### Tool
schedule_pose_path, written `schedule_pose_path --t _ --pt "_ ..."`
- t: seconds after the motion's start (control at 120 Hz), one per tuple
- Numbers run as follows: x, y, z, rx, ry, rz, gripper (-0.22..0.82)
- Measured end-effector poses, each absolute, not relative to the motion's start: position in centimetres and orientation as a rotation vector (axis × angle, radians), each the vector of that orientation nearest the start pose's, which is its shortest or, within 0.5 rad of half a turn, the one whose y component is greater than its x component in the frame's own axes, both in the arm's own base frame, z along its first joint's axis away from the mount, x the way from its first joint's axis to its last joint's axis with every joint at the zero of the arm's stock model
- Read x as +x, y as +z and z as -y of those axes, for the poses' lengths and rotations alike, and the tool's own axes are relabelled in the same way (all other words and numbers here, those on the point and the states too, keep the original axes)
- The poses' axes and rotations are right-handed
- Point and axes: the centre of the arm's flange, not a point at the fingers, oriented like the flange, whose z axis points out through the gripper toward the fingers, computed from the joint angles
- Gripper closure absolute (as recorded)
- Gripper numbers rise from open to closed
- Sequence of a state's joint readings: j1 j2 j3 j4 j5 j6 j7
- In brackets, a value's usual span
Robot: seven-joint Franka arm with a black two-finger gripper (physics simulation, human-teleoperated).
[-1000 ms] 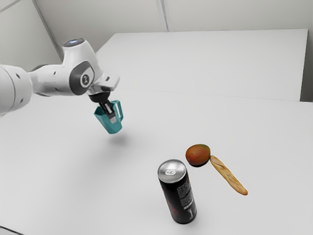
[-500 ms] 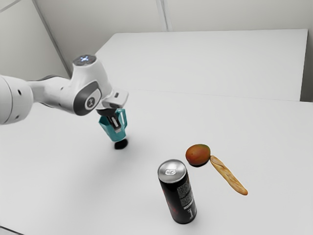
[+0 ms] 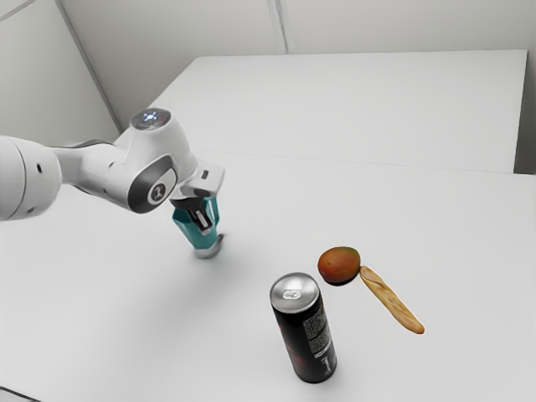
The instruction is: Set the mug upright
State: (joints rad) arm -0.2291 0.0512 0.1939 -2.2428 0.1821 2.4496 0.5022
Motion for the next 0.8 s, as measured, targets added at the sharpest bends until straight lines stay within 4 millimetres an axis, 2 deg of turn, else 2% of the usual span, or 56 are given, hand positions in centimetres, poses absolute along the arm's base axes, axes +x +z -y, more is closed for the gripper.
schedule_pose_path --t 0.592,0.8 --pt "54.50 36.16 2.48 -2.823 -0.200 -0.933 0.45" --pt "54.48 36.76 2.42 -2.826 -0.216 -0.922 0.35"
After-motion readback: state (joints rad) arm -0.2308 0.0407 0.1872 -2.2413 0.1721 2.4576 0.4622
